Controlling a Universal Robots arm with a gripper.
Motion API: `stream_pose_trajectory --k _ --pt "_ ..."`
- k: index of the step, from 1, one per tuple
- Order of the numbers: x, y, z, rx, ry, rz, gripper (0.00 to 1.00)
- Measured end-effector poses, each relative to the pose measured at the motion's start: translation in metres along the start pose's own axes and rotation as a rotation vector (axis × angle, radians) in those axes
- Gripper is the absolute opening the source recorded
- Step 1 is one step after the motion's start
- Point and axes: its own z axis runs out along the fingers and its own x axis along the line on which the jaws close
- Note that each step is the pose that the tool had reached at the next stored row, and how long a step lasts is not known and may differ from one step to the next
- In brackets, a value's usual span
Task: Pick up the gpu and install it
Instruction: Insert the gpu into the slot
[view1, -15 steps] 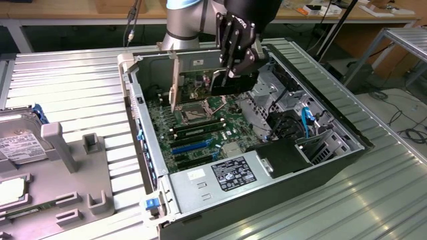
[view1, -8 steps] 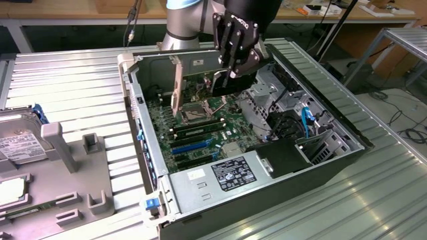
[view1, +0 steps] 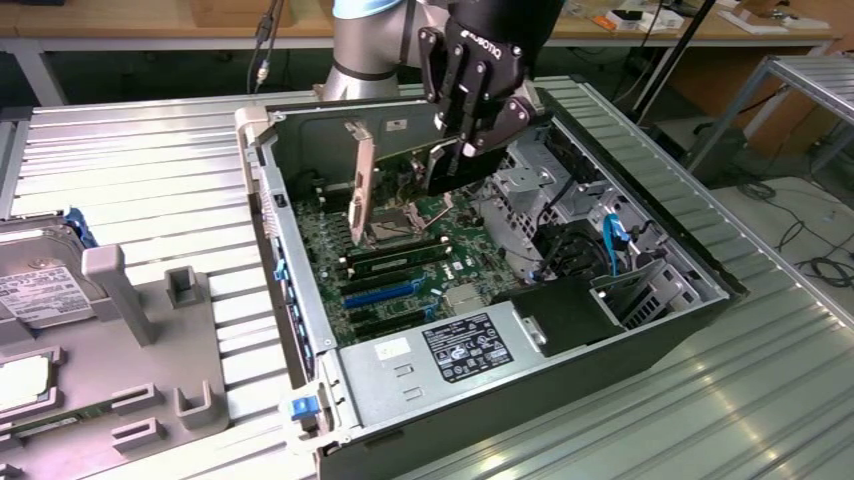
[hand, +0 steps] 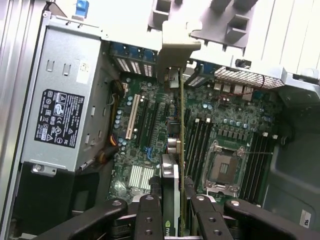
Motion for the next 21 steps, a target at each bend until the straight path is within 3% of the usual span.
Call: stream_pose_trajectory --k 3,5,10,17,21 --pt "0.0000 0.0000 0.0000 -0.0010 0.0022 -0.052 0.27" --pt "0.0000 0.0000 0.0000 -0.0010 0.0023 -0.051 0.27" --pt "0.0000 0.0000 0.0001 0.0015 -0.0031 0.076 0.27" --pt "0.0000 0.0000 0.0002 0.0031 -0.0066 0.162 0.27" --pt "0.0000 0.0000 0.0002 0.0036 -0.0076 0.185 0.27"
